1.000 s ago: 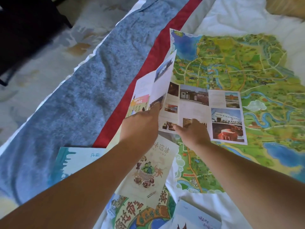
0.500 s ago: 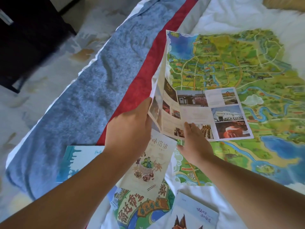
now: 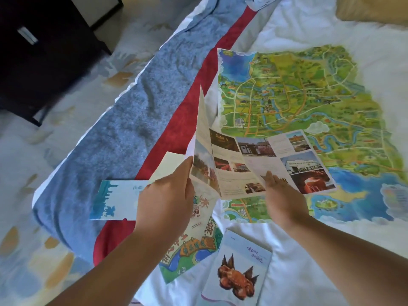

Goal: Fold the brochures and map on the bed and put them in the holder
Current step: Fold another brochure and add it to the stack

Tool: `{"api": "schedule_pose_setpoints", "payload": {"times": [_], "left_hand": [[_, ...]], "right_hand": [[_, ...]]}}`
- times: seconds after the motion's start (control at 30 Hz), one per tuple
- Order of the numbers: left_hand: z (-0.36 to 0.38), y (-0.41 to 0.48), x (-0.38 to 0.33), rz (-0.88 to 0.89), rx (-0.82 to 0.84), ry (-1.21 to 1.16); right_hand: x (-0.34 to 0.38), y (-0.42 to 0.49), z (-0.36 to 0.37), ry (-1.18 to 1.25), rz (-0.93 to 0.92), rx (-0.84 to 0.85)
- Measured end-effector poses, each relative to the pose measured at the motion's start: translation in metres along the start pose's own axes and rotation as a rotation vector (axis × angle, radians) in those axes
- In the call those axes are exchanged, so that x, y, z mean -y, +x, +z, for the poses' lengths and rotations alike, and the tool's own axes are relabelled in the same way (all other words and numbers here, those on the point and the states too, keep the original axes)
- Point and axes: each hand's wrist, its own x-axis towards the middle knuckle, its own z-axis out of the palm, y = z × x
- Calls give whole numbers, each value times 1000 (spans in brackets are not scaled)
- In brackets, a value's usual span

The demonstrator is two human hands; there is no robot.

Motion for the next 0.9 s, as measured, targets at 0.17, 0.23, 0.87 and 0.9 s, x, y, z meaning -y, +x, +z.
{"api": "schedule_pose_setpoints", "payload": {"times": [0.17,0.23,0.87,0.9], "left_hand": [[7,-35,-38,-18,85,24],[9,-47,-56,-18,117,22],[48,-163,-206,299,253,193],[51,-169,-207,330,254,248]], "right_hand": [[-46,-53,-17,-100,67,14],[-67,-77,-23,-131,102,2],[-205,-345,-18,-166,412,2],[-206,-355,-14,-161,427,-4]]}}
